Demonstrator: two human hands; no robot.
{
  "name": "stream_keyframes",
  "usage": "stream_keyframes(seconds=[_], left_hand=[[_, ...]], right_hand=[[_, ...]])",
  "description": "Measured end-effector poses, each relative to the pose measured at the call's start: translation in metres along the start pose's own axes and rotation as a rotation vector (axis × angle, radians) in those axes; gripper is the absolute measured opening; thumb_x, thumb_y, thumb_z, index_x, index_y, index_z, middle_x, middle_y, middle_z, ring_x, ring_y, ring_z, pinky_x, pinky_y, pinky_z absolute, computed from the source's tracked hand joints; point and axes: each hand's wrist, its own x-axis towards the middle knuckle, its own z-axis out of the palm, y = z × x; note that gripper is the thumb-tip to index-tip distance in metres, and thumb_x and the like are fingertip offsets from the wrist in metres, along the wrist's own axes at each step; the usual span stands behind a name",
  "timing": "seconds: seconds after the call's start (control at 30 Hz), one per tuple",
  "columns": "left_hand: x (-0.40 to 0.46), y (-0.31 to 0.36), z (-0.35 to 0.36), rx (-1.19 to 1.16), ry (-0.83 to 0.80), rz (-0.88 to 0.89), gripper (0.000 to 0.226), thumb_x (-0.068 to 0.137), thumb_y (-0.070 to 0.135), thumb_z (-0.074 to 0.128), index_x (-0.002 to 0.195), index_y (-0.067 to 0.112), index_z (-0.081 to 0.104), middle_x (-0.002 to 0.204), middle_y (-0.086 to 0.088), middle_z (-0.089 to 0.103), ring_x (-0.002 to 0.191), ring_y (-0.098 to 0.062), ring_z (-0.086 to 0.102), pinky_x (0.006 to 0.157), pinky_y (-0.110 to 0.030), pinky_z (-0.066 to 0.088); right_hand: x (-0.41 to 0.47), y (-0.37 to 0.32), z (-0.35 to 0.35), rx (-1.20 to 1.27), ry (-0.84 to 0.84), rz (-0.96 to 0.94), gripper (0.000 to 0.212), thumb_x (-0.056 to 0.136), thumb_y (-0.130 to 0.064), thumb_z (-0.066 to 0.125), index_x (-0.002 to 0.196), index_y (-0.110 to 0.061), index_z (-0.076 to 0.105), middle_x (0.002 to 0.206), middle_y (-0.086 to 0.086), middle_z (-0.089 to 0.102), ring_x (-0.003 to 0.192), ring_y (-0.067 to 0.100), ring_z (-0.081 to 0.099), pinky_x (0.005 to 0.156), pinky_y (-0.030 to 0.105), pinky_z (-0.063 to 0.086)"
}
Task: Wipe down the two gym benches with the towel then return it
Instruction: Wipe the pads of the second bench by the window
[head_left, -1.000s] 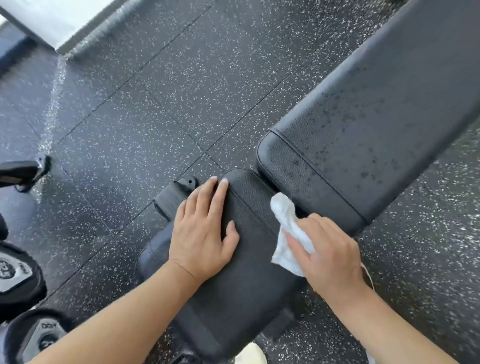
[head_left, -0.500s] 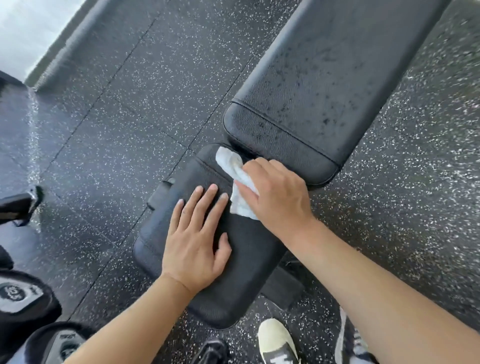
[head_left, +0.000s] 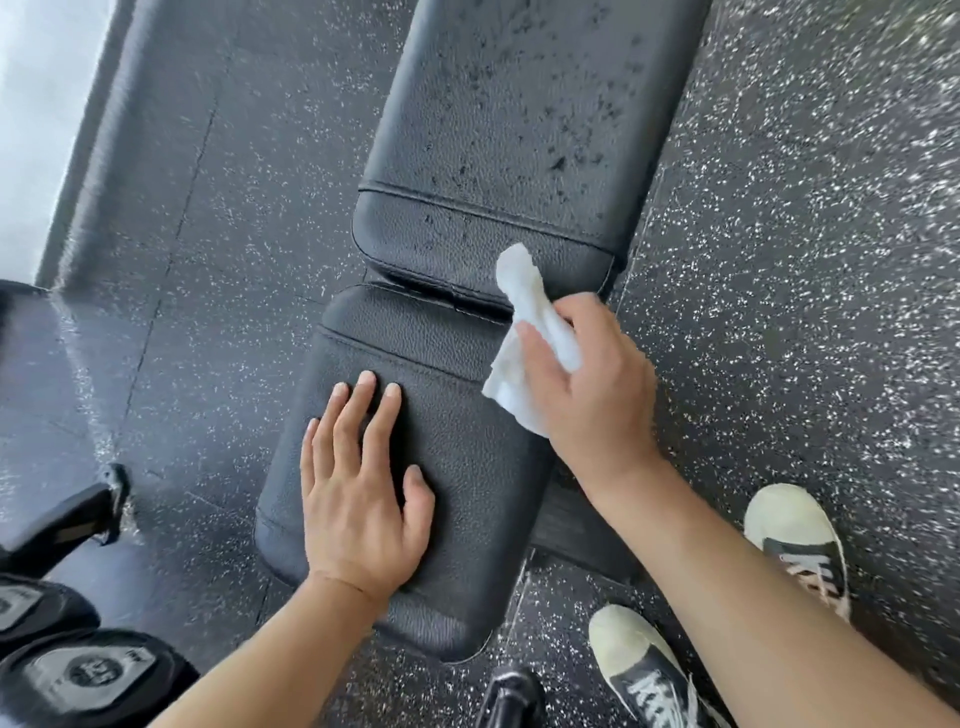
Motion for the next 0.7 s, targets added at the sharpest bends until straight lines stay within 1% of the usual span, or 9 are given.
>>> stream_keyframes(seconds=[0.13, 0.2, 0.3, 0.37, 0.47, 0.5, 0.57, 0.6, 0.7], left_hand=[[-0.001, 0.000, -0.001, 0.016, -0.013, -0.015, 0.073, 0.090, 0.036, 0.043, 0.159, 0.016, 0.038, 0.169, -0.007, 0.031, 0.159, -0.030, 0.021, 0.126, -0.058, 0.021], [-0.001, -0.001, 0.001, 0.023, -0.012, -0.009, 0.074, 0.089, 0.036, 0.042, 0.160, 0.017, 0.035, 0.170, -0.004, 0.028, 0.159, -0.028, 0.020, 0.127, -0.057, 0.020], [-0.001, 0.000, 0.003, 0.020, 0.015, 0.004, 0.073, 0.090, 0.034, 0.042, 0.160, 0.019, 0.034, 0.170, -0.003, 0.026, 0.160, -0.027, 0.020, 0.127, -0.056, 0.020], [-0.001, -0.002, 0.005, 0.020, 0.026, 0.015, 0.073, 0.089, 0.034, 0.043, 0.160, 0.019, 0.034, 0.170, -0.002, 0.027, 0.159, -0.026, 0.020, 0.127, -0.056, 0.020], [-0.003, -0.006, 0.008, 0.022, 0.040, 0.020, 0.073, 0.090, 0.034, 0.043, 0.161, 0.021, 0.033, 0.171, 0.001, 0.025, 0.160, -0.024, 0.019, 0.126, -0.056, 0.021], [-0.003, -0.006, 0.009, 0.020, 0.046, 0.023, 0.073, 0.090, 0.034, 0.043, 0.161, 0.022, 0.032, 0.171, 0.003, 0.024, 0.160, -0.023, 0.019, 0.126, -0.055, 0.021], [-0.002, -0.006, 0.010, 0.016, 0.053, 0.029, 0.073, 0.090, 0.034, 0.042, 0.161, 0.023, 0.032, 0.171, 0.003, 0.024, 0.160, -0.022, 0.018, 0.127, -0.055, 0.020], [-0.001, -0.007, 0.010, 0.015, 0.053, 0.032, 0.072, 0.090, 0.034, 0.042, 0.161, 0.023, 0.031, 0.171, 0.002, 0.024, 0.160, -0.021, 0.018, 0.127, -0.054, 0.020], [-0.001, -0.008, 0.010, 0.009, 0.063, 0.039, 0.071, 0.091, 0.034, 0.043, 0.161, 0.023, 0.032, 0.170, 0.001, 0.026, 0.160, -0.022, 0.019, 0.127, -0.053, 0.020]], right_hand=[[-0.025, 0.004, -0.001, 0.137, 0.047, 0.136, 0.026, 0.099, -0.049, 0.056, 0.094, -0.024, 0.049, 0.078, -0.011, 0.050, 0.069, 0.013, 0.044, 0.061, 0.033, 0.031], [-0.058, 0.005, -0.003, 0.240, 0.076, 0.214, 0.026, 0.102, -0.047, 0.054, 0.096, -0.023, 0.049, 0.080, -0.009, 0.052, 0.071, 0.016, 0.048, 0.063, 0.035, 0.038], [-0.126, -0.002, 0.000, 0.322, 0.064, 0.335, 0.032, 0.105, -0.055, 0.046, 0.093, -0.026, 0.046, 0.078, -0.008, 0.054, 0.073, 0.019, 0.053, 0.065, 0.039, 0.043], [-0.177, -0.012, 0.004, 0.315, 0.019, 0.424, 0.032, 0.103, -0.063, 0.042, 0.098, -0.032, 0.048, 0.084, -0.013, 0.059, 0.078, 0.012, 0.058, 0.068, 0.032, 0.043], [-0.223, -0.022, 0.005, 0.346, -0.021, 0.531, 0.027, 0.100, -0.069, 0.041, 0.115, -0.049, 0.051, 0.100, -0.027, 0.066, 0.091, 0.001, 0.064, 0.078, 0.017, 0.046], [-0.220, -0.023, 0.004, 0.371, -0.012, 0.540, 0.026, 0.101, -0.069, 0.041, 0.115, -0.050, 0.051, 0.099, -0.027, 0.066, 0.090, 0.000, 0.064, 0.078, 0.017, 0.047], [-0.191, -0.020, 0.006, 0.414, 0.037, 0.515, 0.030, 0.103, -0.063, 0.043, 0.107, -0.035, 0.053, 0.088, -0.014, 0.065, 0.082, 0.011, 0.063, 0.074, 0.035, 0.052], [-0.167, -0.019, 0.008, 0.431, 0.072, 0.498, 0.031, 0.105, -0.059, 0.044, 0.099, -0.029, 0.050, 0.081, -0.009, 0.060, 0.076, 0.017, 0.060, 0.068, 0.041, 0.050], [-0.078, -0.007, 0.012, 0.388, 0.220, 0.481, 0.028, 0.106, -0.046, 0.050, 0.088, -0.026, 0.043, 0.071, -0.008, 0.051, 0.067, 0.018, 0.051, 0.061, 0.042, 0.043]])
